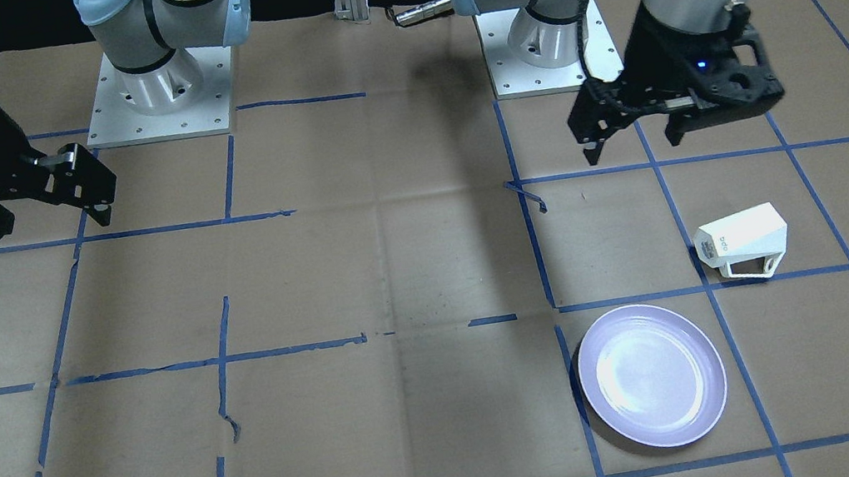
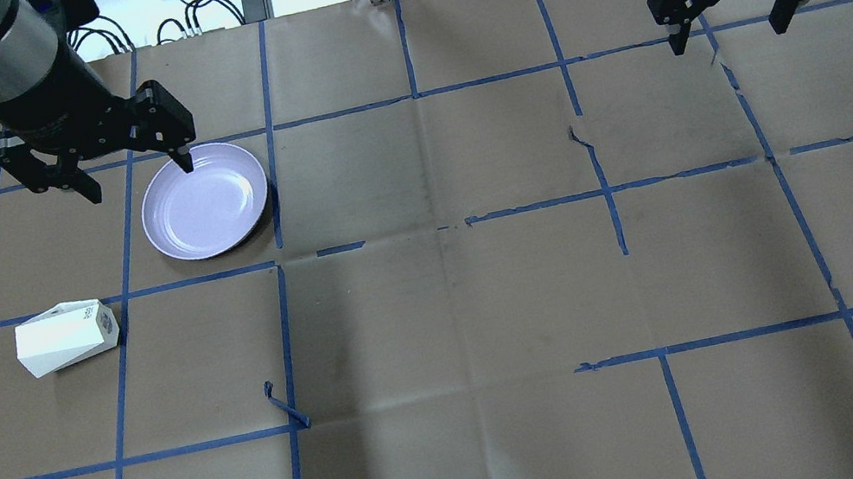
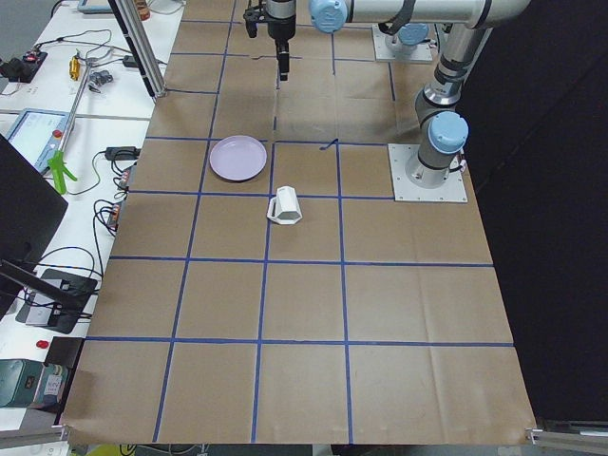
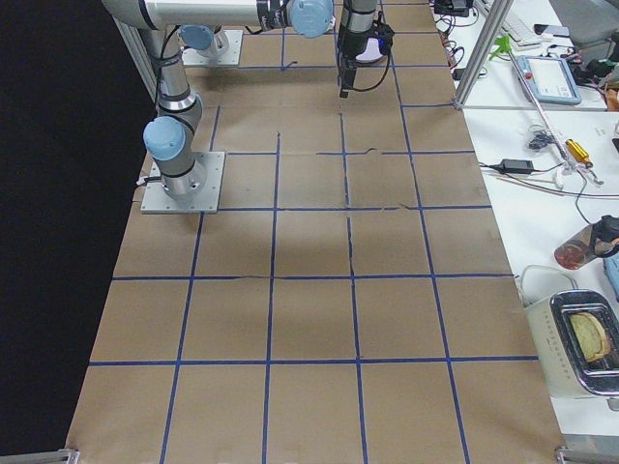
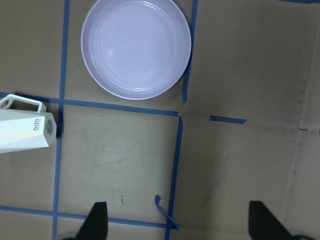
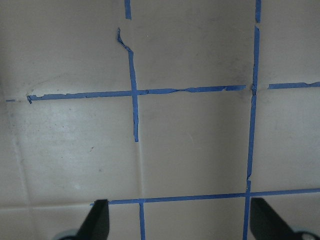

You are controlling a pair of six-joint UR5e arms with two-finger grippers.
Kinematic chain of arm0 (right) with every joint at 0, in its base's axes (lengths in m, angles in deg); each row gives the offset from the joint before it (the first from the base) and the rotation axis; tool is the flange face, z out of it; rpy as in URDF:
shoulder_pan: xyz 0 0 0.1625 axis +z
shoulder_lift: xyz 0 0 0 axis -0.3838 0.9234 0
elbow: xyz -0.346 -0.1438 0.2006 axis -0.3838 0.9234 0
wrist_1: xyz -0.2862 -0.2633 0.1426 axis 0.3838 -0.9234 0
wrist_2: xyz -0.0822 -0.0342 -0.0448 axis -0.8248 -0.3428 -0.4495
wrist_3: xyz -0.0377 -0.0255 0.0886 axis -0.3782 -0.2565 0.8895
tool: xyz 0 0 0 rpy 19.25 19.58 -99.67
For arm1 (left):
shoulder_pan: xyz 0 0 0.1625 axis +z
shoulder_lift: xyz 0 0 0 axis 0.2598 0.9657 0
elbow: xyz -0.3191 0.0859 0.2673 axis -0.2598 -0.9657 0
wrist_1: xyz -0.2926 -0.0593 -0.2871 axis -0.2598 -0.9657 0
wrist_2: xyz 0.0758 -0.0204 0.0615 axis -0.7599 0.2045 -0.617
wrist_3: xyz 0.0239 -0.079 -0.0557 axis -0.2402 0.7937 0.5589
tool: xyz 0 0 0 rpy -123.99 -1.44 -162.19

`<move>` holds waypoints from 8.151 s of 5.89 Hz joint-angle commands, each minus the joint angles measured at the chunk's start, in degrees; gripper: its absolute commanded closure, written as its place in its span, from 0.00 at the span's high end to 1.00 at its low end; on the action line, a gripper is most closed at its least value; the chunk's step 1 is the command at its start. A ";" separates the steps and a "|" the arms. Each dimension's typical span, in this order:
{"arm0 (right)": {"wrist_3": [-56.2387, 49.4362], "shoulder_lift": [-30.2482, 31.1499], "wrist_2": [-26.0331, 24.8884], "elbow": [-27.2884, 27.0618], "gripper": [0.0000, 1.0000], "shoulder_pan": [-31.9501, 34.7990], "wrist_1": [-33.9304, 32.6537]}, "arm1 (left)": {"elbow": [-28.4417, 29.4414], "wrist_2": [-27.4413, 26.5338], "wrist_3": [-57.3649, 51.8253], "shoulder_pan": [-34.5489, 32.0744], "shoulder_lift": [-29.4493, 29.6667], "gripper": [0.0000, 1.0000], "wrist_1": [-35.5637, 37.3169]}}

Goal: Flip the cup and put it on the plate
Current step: 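Move the left gripper away from the plate toward the white cup, then lower the left gripper and grasp the white cup lying on its side, then lift the cup with the left gripper and carry it over the plate, then rotate the cup upright with the left gripper and lower it onto the plate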

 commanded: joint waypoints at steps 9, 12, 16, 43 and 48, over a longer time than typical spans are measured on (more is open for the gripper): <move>0.00 0.00 0.00 0.00 1.00 0.00 0.00 | 0.39 18.75 -56.29 44.67 14.83 0.99 -2.01; 0.00 0.00 0.00 0.00 1.00 0.00 0.00 | 0.39 37.09 -65.82 48.23 28.20 0.99 -13.05; 0.00 0.00 0.00 0.00 1.00 0.00 0.00 | -1.01 44.94 -70.53 49.65 36.85 0.99 -29.31; 0.00 0.00 0.00 0.00 1.00 0.00 0.00 | -12.44 -5.41 -8.21 -2.47 24.38 0.16 47.55; 0.00 0.00 0.00 0.00 1.00 0.00 0.00 | -3.57 -5.49 -4.21 -2.64 12.11 1.00 15.21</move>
